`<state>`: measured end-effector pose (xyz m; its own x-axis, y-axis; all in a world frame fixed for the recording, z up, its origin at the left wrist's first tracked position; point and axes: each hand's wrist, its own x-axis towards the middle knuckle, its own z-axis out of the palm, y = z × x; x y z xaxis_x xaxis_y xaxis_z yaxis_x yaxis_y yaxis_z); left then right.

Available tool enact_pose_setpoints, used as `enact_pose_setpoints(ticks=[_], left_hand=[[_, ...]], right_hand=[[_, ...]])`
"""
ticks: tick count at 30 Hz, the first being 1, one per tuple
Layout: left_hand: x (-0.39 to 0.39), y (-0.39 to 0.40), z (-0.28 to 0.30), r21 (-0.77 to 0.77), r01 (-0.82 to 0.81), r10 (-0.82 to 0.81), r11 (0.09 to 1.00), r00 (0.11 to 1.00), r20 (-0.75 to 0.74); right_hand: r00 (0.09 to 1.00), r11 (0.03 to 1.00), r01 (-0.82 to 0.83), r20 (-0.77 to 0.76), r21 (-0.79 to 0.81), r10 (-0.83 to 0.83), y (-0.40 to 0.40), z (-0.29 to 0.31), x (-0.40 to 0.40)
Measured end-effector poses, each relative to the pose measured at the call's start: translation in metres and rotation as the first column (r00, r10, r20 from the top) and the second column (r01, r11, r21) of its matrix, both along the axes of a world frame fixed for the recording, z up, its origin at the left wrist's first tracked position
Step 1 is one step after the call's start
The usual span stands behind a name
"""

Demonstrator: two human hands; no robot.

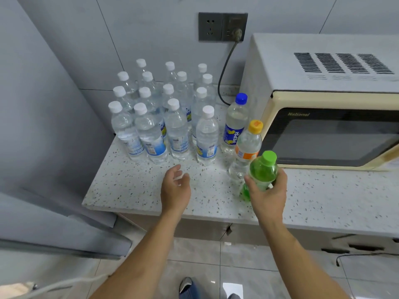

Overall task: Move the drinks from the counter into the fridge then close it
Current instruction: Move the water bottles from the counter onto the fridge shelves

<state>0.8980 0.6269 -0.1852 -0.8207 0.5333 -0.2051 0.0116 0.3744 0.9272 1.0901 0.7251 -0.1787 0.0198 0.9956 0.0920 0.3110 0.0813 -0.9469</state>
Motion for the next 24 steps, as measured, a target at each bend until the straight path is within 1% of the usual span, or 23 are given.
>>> enact_pose_setpoints(ticks=[4,6,7,8,10,11,12,13,14,15,16,17,19,20,22,24], left_hand=[[-0.020,0.013,0.021,0.036,-0.029,0.031,0.999,0.998,-0.049],[-0.031,0.019,0.032,0.055,-0.035,0.039,0.998,0.996,-0.076],[-0.036,0.023,0.037,0.066,-0.036,0.042,0.997,0.995,-0.086],[-0.040,0.027,0.043,0.077,-0.035,0.043,0.996,0.994,-0.100],[-0.048,0.038,0.052,0.096,-0.024,0.039,0.995,0.988,-0.152],[-0.051,0.043,0.056,0.105,-0.018,0.037,0.994,0.982,-0.184],[-0.053,0.049,0.061,0.116,-0.012,0.037,0.993,0.977,-0.212],[-0.056,0.054,0.065,0.124,-0.005,0.035,0.992,0.971,-0.238],[-0.060,0.060,0.069,0.124,0.004,0.029,0.992,0.964,-0.263],[-0.063,0.065,0.073,0.114,0.014,0.019,0.993,0.959,-0.284],[-0.067,0.071,0.077,0.098,0.021,0.009,0.995,0.955,-0.296],[-0.071,0.076,0.080,0.078,0.025,-0.001,0.997,0.956,-0.293],[-0.078,0.088,0.084,0.047,0.026,-0.013,0.999,0.966,-0.257],[-0.082,0.093,0.084,0.047,0.034,-0.022,0.998,0.973,-0.230],[-0.088,0.101,0.084,0.060,0.060,-0.048,0.996,0.983,-0.176],[-0.093,0.106,0.080,0.059,0.091,-0.081,0.994,0.985,-0.154]], right_hand=[[0.999,0.999,0.045,-0.003,0.020,-0.045,-0.002,0.013,-0.002],[0.997,0.993,0.072,0.018,0.089,-0.073,0.000,0.028,-0.005],[0.995,0.982,0.083,0.040,0.169,-0.091,0.001,0.038,-0.008],[0.993,0.955,0.082,0.061,0.284,-0.103,0.001,0.050,-0.012],[0.994,0.843,0.023,0.079,0.538,-0.077,-0.001,0.071,-0.026],[0.997,0.778,-0.028,0.077,0.627,-0.026,-0.002,0.080,-0.036],[0.996,0.733,-0.083,0.071,0.675,0.048,-0.002,0.087,-0.047],[0.990,0.723,-0.135,0.061,0.678,0.128,-0.001,0.092,-0.060],[0.980,0.754,-0.181,0.049,0.631,0.193,0.001,0.096,-0.074],[0.971,0.812,-0.220,0.040,0.540,0.237,0.003,0.098,-0.087],[0.962,0.867,-0.260,0.038,0.425,0.269,0.005,0.100,-0.100],[0.953,0.902,-0.298,0.041,0.311,0.301,0.010,0.099,-0.112],[0.935,0.925,-0.354,0.038,0.137,0.352,0.022,0.094,-0.132],[0.930,0.927,-0.366,0.038,0.083,0.364,0.029,0.091,-0.140],[0.922,0.922,-0.386,0.046,0.030,0.384,0.042,0.084,-0.150],[0.911,0.913,-0.407,0.069,0.012,0.406,0.052,0.076,-0.157]])
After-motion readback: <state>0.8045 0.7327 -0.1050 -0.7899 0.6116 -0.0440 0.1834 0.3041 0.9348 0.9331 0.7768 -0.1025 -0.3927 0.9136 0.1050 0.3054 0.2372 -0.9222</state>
